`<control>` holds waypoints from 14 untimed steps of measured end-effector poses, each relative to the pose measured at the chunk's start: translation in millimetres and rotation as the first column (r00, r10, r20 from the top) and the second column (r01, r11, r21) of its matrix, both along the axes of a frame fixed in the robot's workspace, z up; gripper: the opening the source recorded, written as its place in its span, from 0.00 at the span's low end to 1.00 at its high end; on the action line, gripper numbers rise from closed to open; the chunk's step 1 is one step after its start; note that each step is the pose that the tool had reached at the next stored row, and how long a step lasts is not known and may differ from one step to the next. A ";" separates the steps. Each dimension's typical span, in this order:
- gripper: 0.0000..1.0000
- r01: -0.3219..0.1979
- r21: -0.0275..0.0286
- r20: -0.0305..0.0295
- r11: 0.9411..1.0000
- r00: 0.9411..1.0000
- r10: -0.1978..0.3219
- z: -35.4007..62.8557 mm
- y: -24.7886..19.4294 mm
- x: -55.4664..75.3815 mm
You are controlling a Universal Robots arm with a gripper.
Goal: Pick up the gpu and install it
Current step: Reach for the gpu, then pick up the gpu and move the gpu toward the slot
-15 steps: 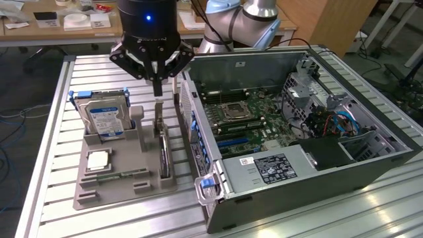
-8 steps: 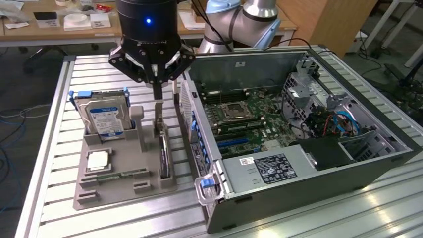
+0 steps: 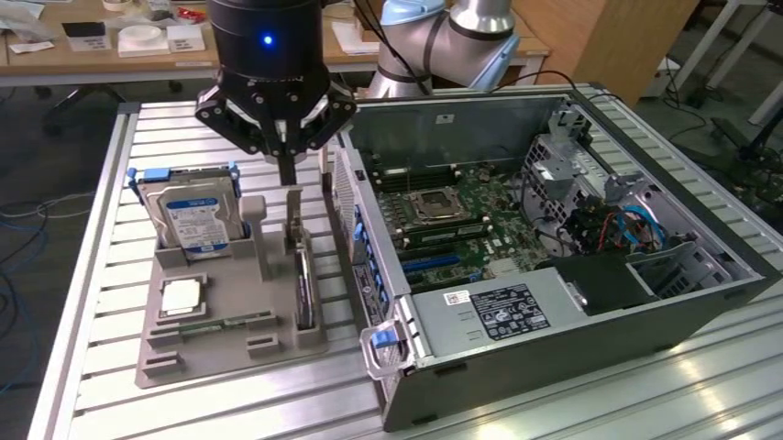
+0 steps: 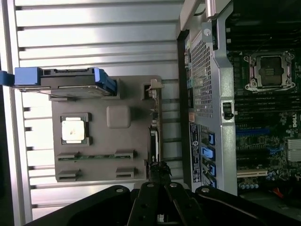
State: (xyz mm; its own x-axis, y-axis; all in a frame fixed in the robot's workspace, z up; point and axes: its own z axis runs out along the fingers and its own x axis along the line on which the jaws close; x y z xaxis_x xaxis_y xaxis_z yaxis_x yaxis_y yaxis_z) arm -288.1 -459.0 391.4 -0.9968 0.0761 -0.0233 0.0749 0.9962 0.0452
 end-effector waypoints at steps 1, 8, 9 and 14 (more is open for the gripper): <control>0.11 0.000 0.000 0.000 1.000 1.000 0.000 -0.1 0.0 -0.7; 0.11 0.000 0.000 0.000 1.000 1.000 0.000 -0.1 -1.8 -1.6; 0.11 0.000 0.000 0.000 1.000 1.000 0.000 -0.1 -1.9 -1.5; 0.11 0.000 0.000 0.000 1.000 1.000 0.000 -0.1 -1.9 -1.5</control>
State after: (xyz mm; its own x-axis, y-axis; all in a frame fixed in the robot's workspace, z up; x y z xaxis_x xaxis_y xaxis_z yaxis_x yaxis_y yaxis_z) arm -289.6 -460.9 391.2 -0.9968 0.0761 -0.0233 0.0750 0.9962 0.0451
